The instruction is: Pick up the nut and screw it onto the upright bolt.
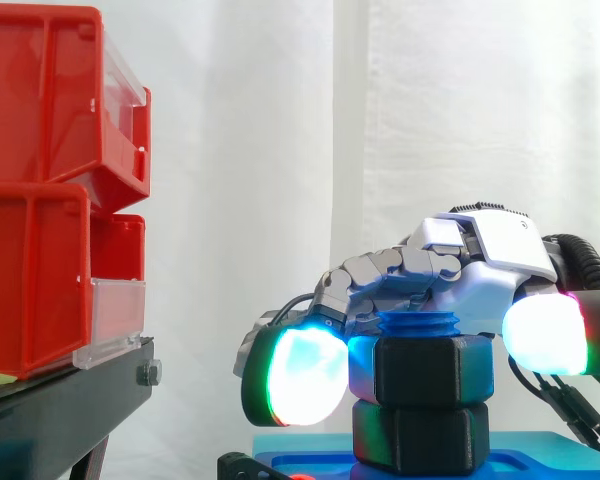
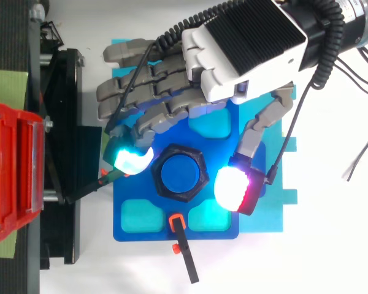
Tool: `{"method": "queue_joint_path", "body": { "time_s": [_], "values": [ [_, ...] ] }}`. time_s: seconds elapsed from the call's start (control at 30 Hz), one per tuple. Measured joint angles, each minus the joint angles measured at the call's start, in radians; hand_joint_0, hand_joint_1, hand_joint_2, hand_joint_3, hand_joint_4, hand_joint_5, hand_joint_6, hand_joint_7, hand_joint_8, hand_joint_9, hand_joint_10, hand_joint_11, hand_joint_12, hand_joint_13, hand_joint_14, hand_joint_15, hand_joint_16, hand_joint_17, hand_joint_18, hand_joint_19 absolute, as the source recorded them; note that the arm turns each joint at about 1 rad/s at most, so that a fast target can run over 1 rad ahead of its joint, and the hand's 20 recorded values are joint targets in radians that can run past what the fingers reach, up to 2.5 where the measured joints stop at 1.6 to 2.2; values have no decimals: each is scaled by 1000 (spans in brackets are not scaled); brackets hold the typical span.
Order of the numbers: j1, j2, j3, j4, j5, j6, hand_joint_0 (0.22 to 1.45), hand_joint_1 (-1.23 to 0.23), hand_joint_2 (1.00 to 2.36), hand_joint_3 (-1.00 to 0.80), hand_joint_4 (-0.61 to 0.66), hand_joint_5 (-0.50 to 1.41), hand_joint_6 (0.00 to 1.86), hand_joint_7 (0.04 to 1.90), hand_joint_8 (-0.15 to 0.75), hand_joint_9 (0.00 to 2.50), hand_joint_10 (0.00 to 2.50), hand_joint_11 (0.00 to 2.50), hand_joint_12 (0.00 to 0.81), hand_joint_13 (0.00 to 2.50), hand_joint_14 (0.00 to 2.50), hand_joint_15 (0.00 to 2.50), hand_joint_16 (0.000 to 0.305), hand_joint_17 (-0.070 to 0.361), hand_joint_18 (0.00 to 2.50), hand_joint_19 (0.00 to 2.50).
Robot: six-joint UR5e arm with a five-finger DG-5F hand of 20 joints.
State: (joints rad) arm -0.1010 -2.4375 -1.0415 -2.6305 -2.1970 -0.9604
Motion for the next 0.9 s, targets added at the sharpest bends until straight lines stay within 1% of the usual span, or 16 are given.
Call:
{"method": "queue_joint_path", "body": {
  "time_s": [0.07,0.27,0.5,0.63,0.73,0.9],
  "values": [
    [0,0,0,-1,0,0,322,-456,1000,-500,234,-234,502,858,283,178,0,0,415,43,0,0,57,129,0,0],
    [1,0,-1,-3,-3,-4,366,-522,1000,-500,269,-207,502,1047,279,245,0,0,394,72,0,0,52,117,0,0],
    [1,0,-1,2,-3,-3,395,-556,1000,-500,259,-180,501,1194,271,285,0,0,379,99,0,0,50,112,0,0],
    [0,-1,-3,3,-4,-3,375,-478,1000,-500,281,-147,500,1267,296,353,0,0,392,146,0,0,52,118,0,0],
    [-1,0,-6,9,-4,-2,358,-420,1000,-500,297,-124,507,1286,308,392,0,0,401,171,0,0,54,122,0,0],
    [-5,-1,-9,25,-5,0,358,-388,1000,-500,303,-101,501,1311,317,446,0,0,400,198,0,0,54,121,0,0]
  ]
}}
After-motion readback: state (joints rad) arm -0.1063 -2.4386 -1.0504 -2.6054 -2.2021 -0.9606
